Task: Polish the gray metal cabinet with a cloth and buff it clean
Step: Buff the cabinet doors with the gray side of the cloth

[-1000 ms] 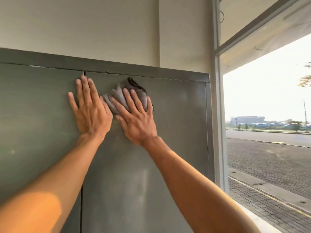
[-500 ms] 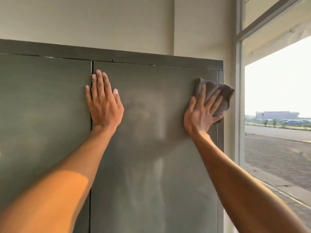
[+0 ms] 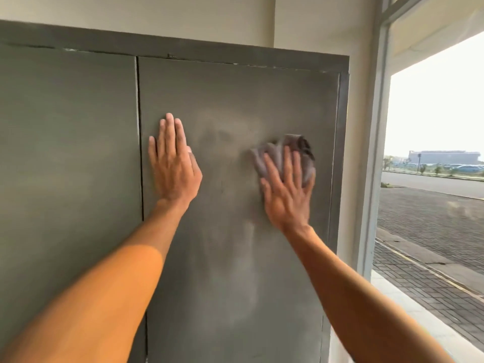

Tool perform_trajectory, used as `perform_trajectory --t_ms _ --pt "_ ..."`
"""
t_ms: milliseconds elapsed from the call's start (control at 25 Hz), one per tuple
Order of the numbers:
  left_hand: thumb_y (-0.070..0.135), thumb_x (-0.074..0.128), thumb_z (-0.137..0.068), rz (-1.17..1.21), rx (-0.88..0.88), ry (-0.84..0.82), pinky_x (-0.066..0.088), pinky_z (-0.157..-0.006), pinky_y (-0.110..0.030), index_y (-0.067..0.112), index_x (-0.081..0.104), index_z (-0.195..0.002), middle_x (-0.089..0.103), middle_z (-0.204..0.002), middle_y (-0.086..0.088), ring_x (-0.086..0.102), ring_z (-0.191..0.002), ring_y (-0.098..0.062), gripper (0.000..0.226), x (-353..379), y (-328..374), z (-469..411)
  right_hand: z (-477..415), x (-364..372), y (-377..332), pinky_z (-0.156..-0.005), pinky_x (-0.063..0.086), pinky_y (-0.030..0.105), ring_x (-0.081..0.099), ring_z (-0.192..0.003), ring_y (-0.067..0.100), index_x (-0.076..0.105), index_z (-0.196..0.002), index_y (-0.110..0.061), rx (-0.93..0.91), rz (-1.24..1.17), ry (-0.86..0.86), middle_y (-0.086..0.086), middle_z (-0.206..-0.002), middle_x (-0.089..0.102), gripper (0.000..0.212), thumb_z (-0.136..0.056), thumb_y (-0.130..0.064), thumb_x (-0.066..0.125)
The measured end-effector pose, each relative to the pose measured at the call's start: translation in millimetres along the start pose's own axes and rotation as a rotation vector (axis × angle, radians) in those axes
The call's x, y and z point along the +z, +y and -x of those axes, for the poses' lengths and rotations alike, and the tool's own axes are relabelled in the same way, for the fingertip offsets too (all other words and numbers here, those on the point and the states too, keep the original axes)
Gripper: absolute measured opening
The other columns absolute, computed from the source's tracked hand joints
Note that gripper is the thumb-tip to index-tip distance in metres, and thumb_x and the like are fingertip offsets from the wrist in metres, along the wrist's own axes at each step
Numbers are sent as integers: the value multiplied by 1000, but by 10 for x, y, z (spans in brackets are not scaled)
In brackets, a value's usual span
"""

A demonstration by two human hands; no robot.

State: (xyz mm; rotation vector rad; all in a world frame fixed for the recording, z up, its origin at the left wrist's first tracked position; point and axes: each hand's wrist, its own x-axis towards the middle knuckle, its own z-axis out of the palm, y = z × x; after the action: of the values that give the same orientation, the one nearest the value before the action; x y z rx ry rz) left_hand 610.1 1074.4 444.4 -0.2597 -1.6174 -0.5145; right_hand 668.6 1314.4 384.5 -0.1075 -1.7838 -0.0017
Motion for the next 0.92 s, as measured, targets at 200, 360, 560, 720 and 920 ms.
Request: perform_trajectory --t_ms 200,360,560,720,920 --pt "14 34 -103 15 -25 -28 19 -124 -51 4 25 -160 22 -169 -12 21 -156 -27 59 37 151 489 96 -18 318 -117 7 70 -7 -157 22 4 -160 -44 546 -144 -10 4 -171 -5 60 -103 -52 21" --pt "11 36 -99 -13 53 -57 21 -123 -52 9 27 -161 26 -168 -13 23 -156 -28 63 -65 -33 703 342 125 -600 -117 4 71 -6 -157 29 13 -160 -42 346 -156 -37 10 -171 -1 61 -103 -50 31" --pt "11 37 -95 -72 92 -119 28 -119 -56 13 31 -160 25 -167 -17 24 -154 -33 65 -221 -355 906 715 215 -1018 -119 12 67 1 -158 24 21 -159 -43 -389 -52 -164 2 -171 6 58 -104 -46 39" --pt "28 38 -102 -57 -53 -170 25 -119 -58 10 27 -161 13 -168 -23 17 -155 -39 63 -135 -67 960 512 47 -218 -120 11 64 1 -158 22 20 -159 -45 -286 44 -164 1 -171 8 57 -104 -49 37" --pt "37 37 -103 -22 -34 -190 20 -121 -62 13 27 -161 10 -168 -25 12 -156 -40 64 140 752 896 124 -221 763 -122 3 62 -15 -155 18 5 -159 -44 99 -19 -180 3 -171 -6 58 -104 -52 21"
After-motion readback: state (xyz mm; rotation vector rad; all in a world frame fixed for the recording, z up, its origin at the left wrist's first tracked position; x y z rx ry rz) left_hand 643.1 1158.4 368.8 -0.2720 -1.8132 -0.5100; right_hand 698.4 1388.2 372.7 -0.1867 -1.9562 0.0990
